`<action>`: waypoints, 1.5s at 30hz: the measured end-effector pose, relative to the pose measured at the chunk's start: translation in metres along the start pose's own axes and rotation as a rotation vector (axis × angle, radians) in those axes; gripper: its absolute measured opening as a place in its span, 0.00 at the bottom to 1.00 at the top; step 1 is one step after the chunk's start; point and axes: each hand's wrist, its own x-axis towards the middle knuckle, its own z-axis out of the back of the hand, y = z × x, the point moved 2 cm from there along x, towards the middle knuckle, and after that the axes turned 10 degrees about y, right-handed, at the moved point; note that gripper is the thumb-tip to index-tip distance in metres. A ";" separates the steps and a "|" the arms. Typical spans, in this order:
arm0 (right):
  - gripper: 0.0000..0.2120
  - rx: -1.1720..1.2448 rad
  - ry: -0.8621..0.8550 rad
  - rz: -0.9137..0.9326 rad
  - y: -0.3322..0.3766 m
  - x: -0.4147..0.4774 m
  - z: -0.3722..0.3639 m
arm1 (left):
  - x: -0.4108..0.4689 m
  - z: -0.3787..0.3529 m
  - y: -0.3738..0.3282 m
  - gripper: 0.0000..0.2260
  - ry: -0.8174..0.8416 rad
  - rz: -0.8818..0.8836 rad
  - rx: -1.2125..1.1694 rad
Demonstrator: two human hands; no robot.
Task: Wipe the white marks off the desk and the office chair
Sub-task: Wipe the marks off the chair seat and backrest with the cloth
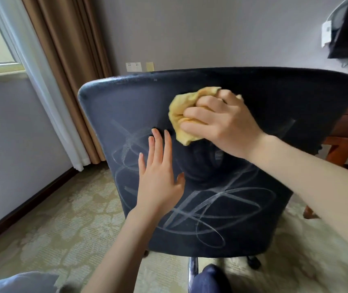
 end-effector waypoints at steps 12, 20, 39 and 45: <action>0.07 -0.076 -0.042 -0.064 0.000 -0.017 -0.012 | 0.000 0.013 0.004 0.43 0.051 0.045 0.244; 0.11 -0.102 0.106 -0.212 -0.041 -0.124 0.019 | -0.010 0.029 -0.031 0.35 -0.239 0.007 0.234; 0.10 0.180 -0.307 -1.077 0.060 0.020 -0.020 | 0.026 0.089 -0.039 0.46 -0.327 -0.172 0.403; 0.10 -0.080 -0.139 -0.629 0.038 -0.007 -0.023 | 0.029 0.092 -0.028 0.49 -0.292 -0.141 0.366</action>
